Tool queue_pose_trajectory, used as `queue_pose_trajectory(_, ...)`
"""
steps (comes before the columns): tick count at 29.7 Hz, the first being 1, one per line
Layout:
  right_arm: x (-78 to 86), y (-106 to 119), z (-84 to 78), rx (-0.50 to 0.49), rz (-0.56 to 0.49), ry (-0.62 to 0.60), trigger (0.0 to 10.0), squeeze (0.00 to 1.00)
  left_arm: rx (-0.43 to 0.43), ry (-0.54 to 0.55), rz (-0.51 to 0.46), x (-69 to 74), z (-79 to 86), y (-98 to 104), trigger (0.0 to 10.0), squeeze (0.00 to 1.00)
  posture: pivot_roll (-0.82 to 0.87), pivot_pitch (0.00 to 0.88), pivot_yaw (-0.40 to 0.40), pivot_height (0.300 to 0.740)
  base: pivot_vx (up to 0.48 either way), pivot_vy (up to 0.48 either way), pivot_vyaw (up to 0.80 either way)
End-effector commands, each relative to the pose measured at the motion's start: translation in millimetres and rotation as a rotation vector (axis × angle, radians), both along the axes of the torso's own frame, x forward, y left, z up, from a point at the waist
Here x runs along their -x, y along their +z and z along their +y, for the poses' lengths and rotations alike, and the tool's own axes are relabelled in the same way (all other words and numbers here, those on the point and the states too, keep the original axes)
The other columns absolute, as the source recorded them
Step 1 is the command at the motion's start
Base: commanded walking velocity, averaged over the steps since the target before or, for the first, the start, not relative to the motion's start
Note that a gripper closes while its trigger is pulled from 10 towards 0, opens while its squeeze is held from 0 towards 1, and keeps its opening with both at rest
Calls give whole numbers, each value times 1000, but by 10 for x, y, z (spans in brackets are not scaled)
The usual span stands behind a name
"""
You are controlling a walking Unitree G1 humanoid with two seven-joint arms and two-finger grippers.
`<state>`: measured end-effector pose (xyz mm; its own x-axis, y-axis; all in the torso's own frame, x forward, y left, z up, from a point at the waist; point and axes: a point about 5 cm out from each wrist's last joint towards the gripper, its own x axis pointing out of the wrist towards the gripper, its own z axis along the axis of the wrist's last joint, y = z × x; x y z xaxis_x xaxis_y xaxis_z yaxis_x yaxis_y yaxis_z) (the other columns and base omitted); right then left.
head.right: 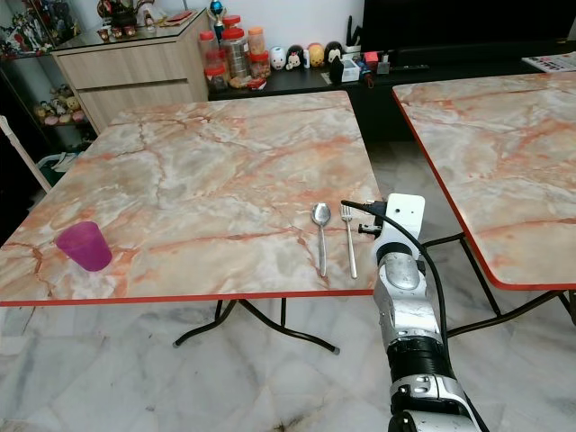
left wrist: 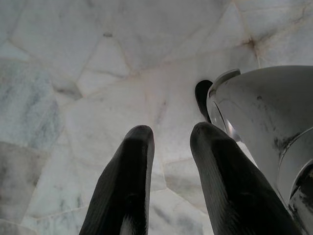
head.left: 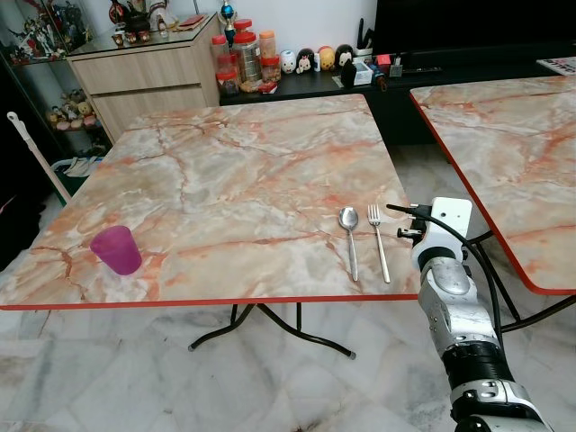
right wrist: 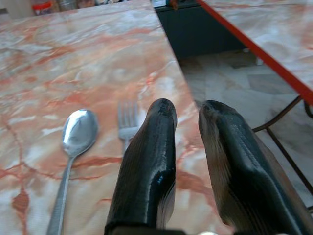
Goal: Setting the table
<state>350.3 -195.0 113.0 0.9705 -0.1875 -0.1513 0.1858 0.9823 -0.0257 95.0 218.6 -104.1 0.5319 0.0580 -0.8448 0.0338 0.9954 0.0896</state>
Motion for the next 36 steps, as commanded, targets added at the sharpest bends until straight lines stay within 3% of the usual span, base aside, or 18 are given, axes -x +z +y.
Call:
queue_pose_trajectory(1, -29, 32, 82, -5, -7, 31, 10000, 0, -12, 14, 17, 45, 42, -6, 10000, 0, -110, 4, 94, 736, 0, 0, 0)
queue_pose_trajectory(7, -32, 30, 137, 40, 0, 78, 10000, 0, -12, 14, 17, 45, 42, -6, 10000, 0, -110, 4, 94, 736, 85, 0, 90)
queue_pose_trajectory(11, -36, 23, 127, -2, 3, 55, 10000, 0, -12, 13, 17, 45, 41, -6, 10000, 0, -110, 0, 91, 736, 263, 0, 133)
queue_pose_trajectory(36, -34, 39, 198, 3, -3, 72, 10000, 0, -10, 7, 20, 48, 25, -10, 10000, 0, -113, 0, 88, 736, 295, 0, 0)
